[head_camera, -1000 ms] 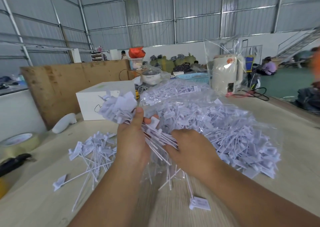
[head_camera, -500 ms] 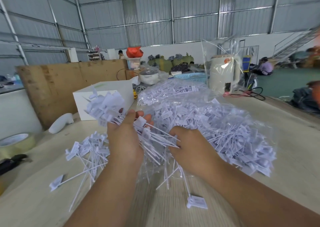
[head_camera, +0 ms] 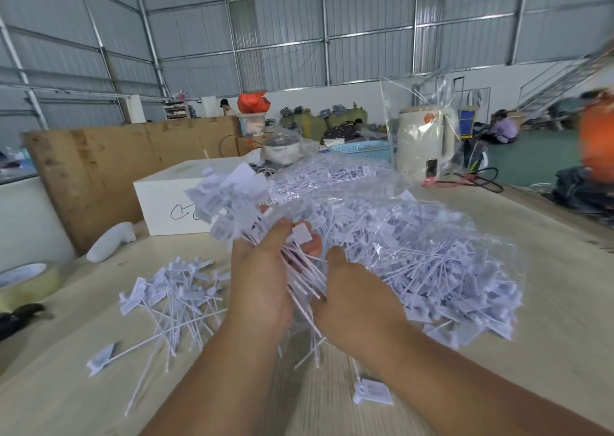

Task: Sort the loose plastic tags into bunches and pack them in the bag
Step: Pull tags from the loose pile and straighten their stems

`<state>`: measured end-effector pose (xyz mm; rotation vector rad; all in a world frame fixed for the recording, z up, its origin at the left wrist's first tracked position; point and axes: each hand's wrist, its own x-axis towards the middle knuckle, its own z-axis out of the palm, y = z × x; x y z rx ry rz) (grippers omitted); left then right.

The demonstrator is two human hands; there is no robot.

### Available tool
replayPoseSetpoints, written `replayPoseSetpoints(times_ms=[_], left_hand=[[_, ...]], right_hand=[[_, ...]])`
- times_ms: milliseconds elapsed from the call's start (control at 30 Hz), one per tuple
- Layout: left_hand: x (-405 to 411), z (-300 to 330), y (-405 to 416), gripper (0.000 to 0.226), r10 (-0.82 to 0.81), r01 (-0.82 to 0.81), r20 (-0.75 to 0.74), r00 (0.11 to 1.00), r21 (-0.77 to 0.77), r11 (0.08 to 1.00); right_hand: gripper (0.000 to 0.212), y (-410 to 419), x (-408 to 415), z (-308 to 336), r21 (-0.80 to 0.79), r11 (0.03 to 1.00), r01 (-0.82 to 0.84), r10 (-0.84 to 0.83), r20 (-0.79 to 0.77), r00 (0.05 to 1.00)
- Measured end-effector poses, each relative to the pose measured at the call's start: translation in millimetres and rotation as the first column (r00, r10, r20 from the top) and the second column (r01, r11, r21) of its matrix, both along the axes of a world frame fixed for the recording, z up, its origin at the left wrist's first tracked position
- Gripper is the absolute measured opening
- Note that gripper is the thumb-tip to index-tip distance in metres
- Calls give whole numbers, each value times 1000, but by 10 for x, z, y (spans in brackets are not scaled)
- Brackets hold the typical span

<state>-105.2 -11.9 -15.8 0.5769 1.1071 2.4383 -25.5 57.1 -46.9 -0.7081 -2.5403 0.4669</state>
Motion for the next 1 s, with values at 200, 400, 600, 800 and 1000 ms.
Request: replayPoseSetpoints(times_ms=[200, 400, 600, 800, 1000], left_hand=[[87, -33, 6, 30, 27, -49, -181, 983, -115, 992], [50, -91, 41, 55, -40, 16, -319, 947, -78, 997], [-14, -111, 44, 26, 6, -79, -439, 898, -150, 986], [-182, -22, -103, 32, 149, -208, -443, 884, -86, 974], [-239, -56, -129, 35, 202, -278, -412, 889, -134, 951]], right_hand=[[51, -3, 13, -12, -210, 977, -37, 27, -49, 998], [69, 41, 15, 8, -397, 906, -145, 96, -142, 985], [92, 51, 35, 6, -480, 827, -293, 212, -217, 953], [103, 169, 208, 109, -355, 868, -347, 385, 40, 922], [17, 393, 396, 244, -104, 929, -356, 371, 244, 896]])
